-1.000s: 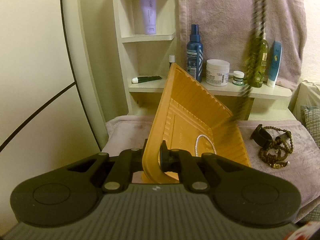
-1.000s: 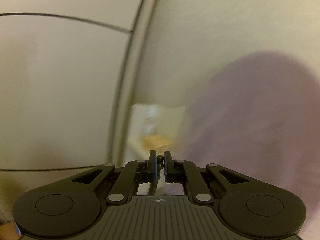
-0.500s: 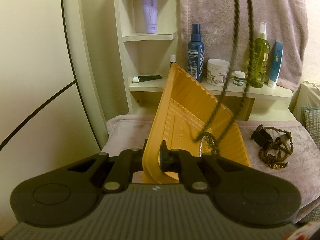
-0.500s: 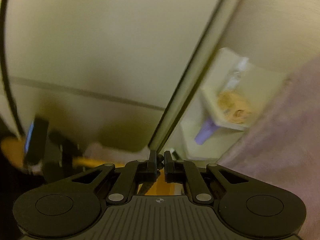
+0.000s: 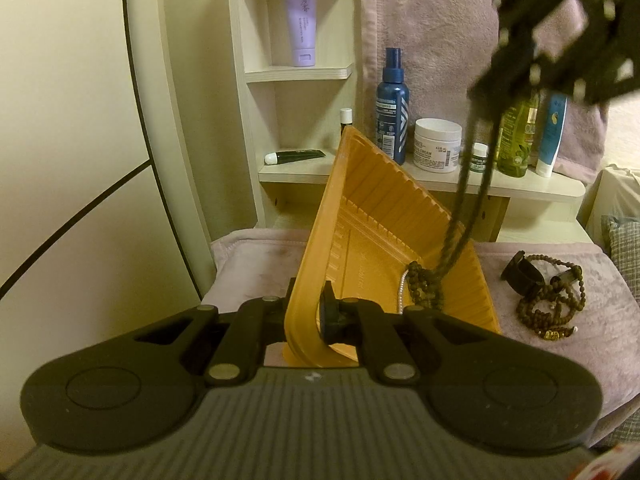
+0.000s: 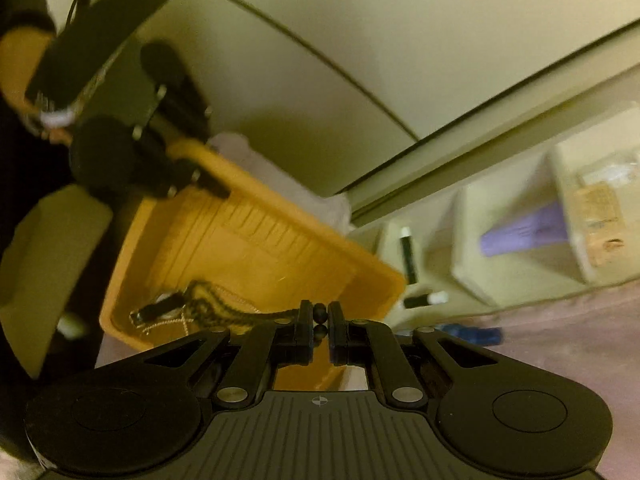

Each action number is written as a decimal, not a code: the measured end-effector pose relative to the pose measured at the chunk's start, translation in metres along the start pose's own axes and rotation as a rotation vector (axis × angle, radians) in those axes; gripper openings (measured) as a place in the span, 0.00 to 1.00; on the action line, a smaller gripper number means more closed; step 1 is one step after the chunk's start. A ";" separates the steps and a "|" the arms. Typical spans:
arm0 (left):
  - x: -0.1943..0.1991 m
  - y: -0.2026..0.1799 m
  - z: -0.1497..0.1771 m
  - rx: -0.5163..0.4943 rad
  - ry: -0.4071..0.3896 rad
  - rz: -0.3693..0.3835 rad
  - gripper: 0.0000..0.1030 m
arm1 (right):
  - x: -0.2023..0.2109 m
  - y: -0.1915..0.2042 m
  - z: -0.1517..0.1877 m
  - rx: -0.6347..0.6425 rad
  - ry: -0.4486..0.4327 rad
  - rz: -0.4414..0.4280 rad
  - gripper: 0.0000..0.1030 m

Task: Organize jewelry
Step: 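Lower the bead strand into the orange tray and open the right gripper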

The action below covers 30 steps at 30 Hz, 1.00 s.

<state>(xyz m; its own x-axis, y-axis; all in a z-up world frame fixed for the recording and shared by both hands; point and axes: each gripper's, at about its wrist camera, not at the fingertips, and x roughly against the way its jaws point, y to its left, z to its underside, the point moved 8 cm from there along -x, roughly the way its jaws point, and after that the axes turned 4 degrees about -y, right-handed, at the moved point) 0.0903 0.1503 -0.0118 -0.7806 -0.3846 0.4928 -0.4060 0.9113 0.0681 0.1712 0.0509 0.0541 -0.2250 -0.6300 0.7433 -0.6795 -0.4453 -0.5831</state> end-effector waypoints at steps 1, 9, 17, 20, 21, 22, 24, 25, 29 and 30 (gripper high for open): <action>0.000 0.000 0.000 0.000 0.000 -0.001 0.07 | -0.005 0.004 0.001 0.016 0.010 -0.003 0.06; 0.000 0.001 0.000 0.007 0.002 0.001 0.07 | -0.046 0.027 0.014 -0.003 0.023 -0.061 0.07; -0.001 0.002 0.000 0.008 0.003 0.001 0.07 | -0.072 0.042 0.021 0.003 0.042 -0.092 0.07; -0.001 0.002 0.000 0.009 0.005 0.001 0.07 | -0.074 0.042 0.020 0.003 0.033 -0.090 0.07; -0.001 0.003 0.000 0.010 0.005 0.000 0.07 | -0.074 0.041 0.019 0.006 0.030 -0.086 0.07; -0.002 0.003 0.000 0.010 0.006 0.000 0.07 | -0.074 0.040 0.019 0.007 0.026 -0.083 0.07; -0.002 0.003 0.000 0.010 0.007 0.000 0.07 | -0.074 0.038 0.016 0.014 0.013 -0.068 0.07; -0.002 0.003 0.000 0.010 0.007 0.001 0.07 | -0.073 0.037 0.015 0.019 0.004 -0.061 0.07; -0.002 0.003 0.000 0.010 0.006 0.000 0.07 | -0.069 0.032 0.011 0.019 -0.004 -0.024 0.07; -0.002 0.003 0.000 0.010 0.006 0.001 0.07 | -0.067 0.030 0.011 0.018 -0.005 -0.013 0.07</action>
<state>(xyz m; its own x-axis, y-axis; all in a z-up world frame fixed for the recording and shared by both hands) 0.0906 0.1539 -0.0127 -0.7778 -0.3830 0.4983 -0.4102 0.9101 0.0591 0.1735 0.0730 -0.0172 -0.2123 -0.6273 0.7493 -0.6695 -0.4652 -0.5792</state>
